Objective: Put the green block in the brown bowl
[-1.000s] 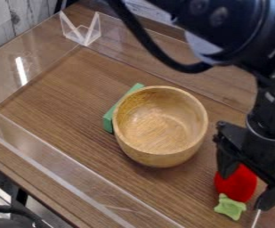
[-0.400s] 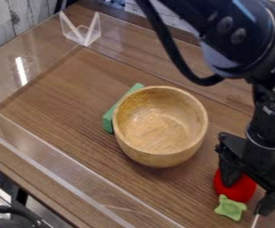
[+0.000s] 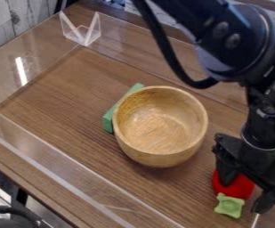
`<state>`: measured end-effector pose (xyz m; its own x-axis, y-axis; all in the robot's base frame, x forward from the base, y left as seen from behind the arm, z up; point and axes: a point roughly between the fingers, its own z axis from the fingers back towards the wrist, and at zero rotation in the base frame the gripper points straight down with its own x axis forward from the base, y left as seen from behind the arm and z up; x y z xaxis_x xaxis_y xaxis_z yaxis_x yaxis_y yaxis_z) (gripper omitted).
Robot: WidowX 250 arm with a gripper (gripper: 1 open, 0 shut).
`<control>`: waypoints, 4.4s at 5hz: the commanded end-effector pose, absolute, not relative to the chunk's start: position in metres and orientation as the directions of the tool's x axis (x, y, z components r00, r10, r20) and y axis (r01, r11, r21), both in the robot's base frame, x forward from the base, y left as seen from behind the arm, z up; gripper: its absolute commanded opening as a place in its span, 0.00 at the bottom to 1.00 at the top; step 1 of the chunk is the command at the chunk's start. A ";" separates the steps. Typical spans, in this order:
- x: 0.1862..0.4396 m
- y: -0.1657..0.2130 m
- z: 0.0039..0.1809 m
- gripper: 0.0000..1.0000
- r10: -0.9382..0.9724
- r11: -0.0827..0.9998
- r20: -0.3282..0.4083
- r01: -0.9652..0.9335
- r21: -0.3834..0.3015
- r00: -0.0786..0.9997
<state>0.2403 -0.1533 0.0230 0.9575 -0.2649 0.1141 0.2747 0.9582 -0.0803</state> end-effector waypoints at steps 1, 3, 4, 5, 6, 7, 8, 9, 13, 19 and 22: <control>0.235 -0.149 0.012 1.00 -0.234 0.968 0.081 0.240 -0.078 0.969; 0.219 -0.148 0.008 0.00 -0.181 0.980 0.041 0.184 -0.078 0.983; 0.213 -0.147 0.009 0.00 -0.198 0.978 0.007 0.198 -0.066 0.980; 0.208 -0.148 0.010 0.00 -0.215 0.975 -0.028 0.213 -0.063 0.976; 0.198 -0.141 0.012 0.00 -0.174 0.984 -0.062 0.170 -0.059 0.983; 0.190 -0.135 0.016 1.00 -0.141 0.990 -0.094 0.137 -0.042 0.986; 0.185 -0.141 0.016 0.00 -0.146 0.989 -0.120 0.145 -0.020 0.982; 0.181 -0.148 0.017 0.00 -0.147 0.989 -0.137 0.149 -0.001 0.980; 0.216 -0.155 0.063 0.00 -0.191 0.982 -0.094 0.191 -0.015 0.977; 0.208 -0.113 0.117 0.00 0.063 0.998 0.017 -0.063 -0.010 0.998; 0.227 -0.060 0.120 0.00 0.262 0.965 0.024 -0.261 -0.036 0.965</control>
<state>0.2194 -0.0577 0.1085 0.9645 0.2634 -0.0183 -0.2636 0.9645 -0.0141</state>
